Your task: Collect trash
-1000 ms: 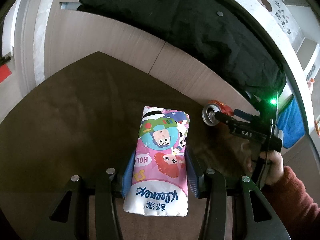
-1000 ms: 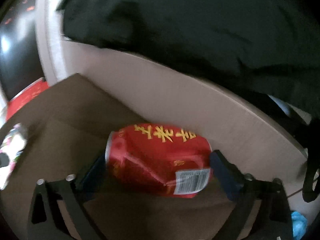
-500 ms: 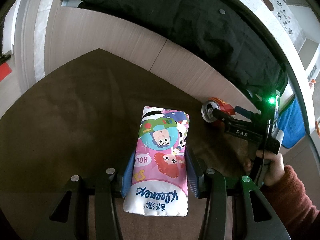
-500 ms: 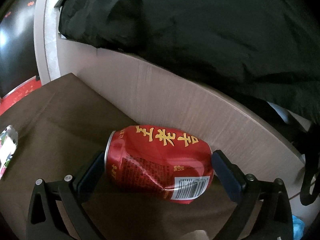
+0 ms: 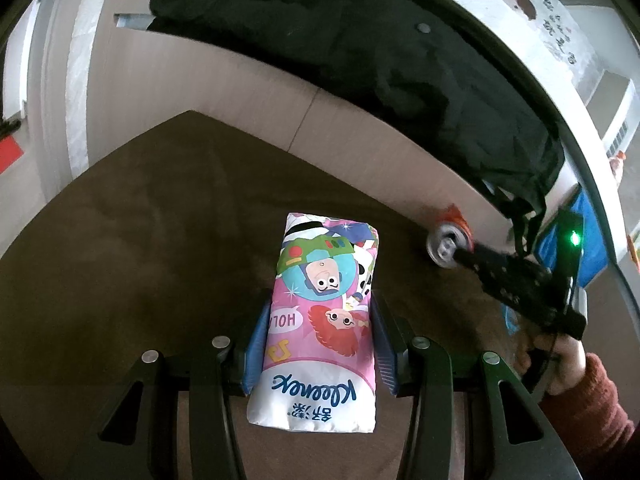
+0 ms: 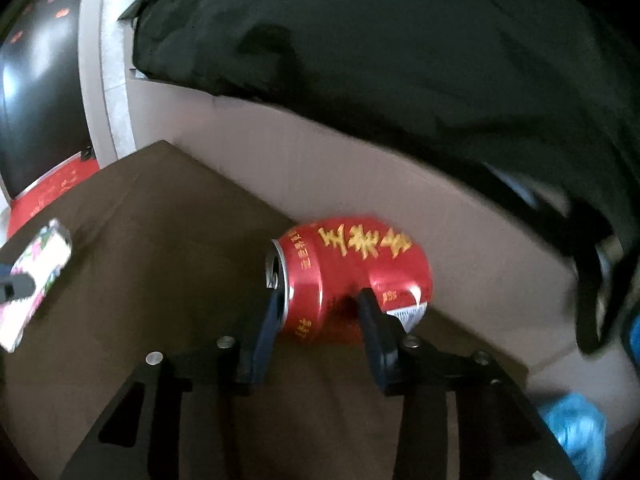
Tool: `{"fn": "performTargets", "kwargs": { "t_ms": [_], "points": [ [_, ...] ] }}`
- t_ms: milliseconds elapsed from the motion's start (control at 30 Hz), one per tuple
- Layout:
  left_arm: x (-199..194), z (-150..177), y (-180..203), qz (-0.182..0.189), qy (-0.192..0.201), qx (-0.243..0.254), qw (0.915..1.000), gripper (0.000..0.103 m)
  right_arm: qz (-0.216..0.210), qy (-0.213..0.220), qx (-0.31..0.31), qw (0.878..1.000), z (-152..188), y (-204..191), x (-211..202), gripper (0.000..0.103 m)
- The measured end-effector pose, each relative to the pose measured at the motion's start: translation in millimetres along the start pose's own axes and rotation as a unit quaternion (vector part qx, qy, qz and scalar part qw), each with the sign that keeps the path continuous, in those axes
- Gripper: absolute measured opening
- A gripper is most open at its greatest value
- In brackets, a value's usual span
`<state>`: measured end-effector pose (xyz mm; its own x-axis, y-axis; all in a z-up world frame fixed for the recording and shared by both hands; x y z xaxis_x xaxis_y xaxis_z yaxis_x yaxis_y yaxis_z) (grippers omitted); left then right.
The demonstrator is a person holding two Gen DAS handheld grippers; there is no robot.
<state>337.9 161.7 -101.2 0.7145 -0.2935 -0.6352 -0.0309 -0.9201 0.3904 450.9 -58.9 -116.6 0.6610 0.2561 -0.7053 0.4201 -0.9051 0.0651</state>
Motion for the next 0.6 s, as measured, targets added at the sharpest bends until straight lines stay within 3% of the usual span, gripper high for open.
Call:
{"fn": "performTargets", "kwargs": {
  "t_ms": [133, 167, 233, 333, 400, 600],
  "points": [
    [1.8, -1.9, 6.5, 0.008, 0.002, 0.006, 0.9999, 0.046, 0.013, -0.025, 0.041, 0.999, 29.0, 32.2, -10.0, 0.046],
    [1.9, -2.4, 7.9, 0.009, 0.004, 0.008, 0.9999, 0.046, -0.001, -0.023, 0.059, 0.998, 34.1, 37.9, -16.6, 0.052],
    [3.3, -2.3, 9.5, 0.012, 0.002, 0.009, 0.9999, 0.046, -0.042, -0.009, 0.098, 0.994, 36.3, 41.5, -29.2, 0.073],
    [3.1, -2.5, 9.6, 0.012, -0.001, 0.01, 0.9999, 0.046, -0.073, 0.029, 0.155, 0.985, 30.8, 45.8, -46.4, 0.079],
    [2.3, -6.9, 9.4, 0.012, 0.001, 0.011, 0.9999, 0.046, -0.051, 0.054, 0.199, 0.977, 24.5, 51.1, -47.2, 0.087],
    [2.1, -27.4, 12.7, -0.013, 0.021, 0.047, 0.9986, 0.046, 0.027, 0.048, 0.239, 0.969, 6.7, 59.6, -4.5, 0.087]
  ]
}}
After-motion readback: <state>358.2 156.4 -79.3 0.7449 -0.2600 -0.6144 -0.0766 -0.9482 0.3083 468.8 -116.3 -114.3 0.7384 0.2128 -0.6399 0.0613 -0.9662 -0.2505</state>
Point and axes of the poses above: each gripper's, at about its wrist camera, not at the fingertips, and x roughly the way its jaws point, y to its right, z to its underside, the point moved 6 cm from there along x, roughly the way its jaws point, and after that the axes turned 4 degrees about x, right-handed, at the moved point
